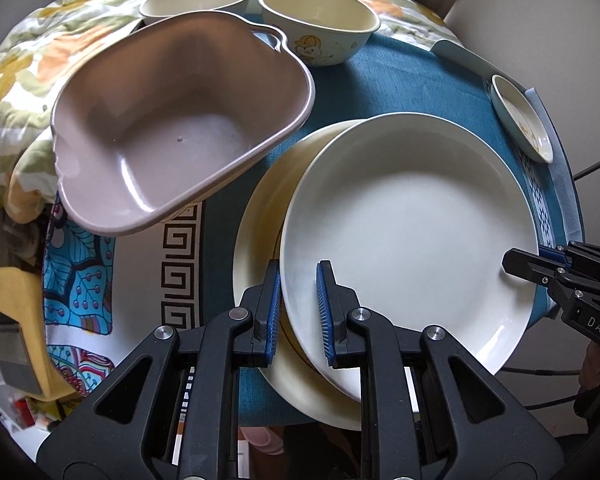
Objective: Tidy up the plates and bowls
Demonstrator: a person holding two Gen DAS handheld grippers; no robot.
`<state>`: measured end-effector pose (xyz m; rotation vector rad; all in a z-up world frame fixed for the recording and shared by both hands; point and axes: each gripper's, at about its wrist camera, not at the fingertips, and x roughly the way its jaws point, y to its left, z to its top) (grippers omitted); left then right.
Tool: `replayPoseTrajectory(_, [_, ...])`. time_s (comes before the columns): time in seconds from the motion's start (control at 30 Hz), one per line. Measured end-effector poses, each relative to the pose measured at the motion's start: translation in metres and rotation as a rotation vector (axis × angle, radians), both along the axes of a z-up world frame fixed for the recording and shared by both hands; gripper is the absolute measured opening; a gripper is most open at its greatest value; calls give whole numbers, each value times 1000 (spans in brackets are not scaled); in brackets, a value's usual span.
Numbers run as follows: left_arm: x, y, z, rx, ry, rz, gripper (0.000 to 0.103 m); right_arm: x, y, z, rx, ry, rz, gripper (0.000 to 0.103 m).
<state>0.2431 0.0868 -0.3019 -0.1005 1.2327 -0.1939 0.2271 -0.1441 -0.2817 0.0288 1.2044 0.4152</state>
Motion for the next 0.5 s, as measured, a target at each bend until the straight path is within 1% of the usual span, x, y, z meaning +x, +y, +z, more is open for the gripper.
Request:
replayPoseTrajectory(0.13, [-1,-8,-2,25,-2,-9,15,1,-1,3,-19,-13,5,15])
replayPoseTrajectory(0.27, [0,-14,-1,68,-14,-18,15,4,-3,5,-14,-6,-7,15])
replayPoseTrajectory(0.37, [-1,-22,0,121,-32,-33,15,4,0,5,-41,-16,3,15])
replayPoseTrajectory(0.5, [-5,-38,2,224,-60,-69,15,4,3,1,-77,-18,24,15])
